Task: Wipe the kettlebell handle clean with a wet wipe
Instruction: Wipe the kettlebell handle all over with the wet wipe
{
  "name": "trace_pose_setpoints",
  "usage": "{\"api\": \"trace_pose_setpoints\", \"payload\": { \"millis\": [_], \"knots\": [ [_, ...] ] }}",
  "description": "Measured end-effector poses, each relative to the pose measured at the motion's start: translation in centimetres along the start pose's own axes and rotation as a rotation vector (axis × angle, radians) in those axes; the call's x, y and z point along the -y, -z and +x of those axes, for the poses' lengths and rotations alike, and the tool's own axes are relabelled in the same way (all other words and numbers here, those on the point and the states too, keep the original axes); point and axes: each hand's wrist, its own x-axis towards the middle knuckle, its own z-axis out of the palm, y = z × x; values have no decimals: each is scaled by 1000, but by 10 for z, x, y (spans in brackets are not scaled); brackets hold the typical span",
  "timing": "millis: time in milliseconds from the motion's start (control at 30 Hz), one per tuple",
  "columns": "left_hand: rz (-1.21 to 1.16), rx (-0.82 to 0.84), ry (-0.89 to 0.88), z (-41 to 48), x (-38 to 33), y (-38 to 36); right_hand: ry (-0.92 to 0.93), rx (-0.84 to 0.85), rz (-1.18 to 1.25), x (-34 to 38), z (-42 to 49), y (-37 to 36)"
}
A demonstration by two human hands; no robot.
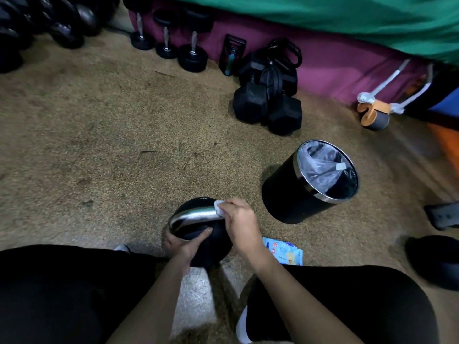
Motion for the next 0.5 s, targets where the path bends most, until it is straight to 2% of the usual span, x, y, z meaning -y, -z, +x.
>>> {"api": "trace_pose_setpoints", "payload": {
  "millis": [100,333,500],
  "knots": [
    [-12,-14,2,7,5,-1,-64,69,-57,-8,16,4],
    [-20,12,1,-5,-3,2,-34,278,-153,8,23,10],
    [3,9,-2,-6,-3,1,-114,404,-227,12,42,25]
  ]
}}
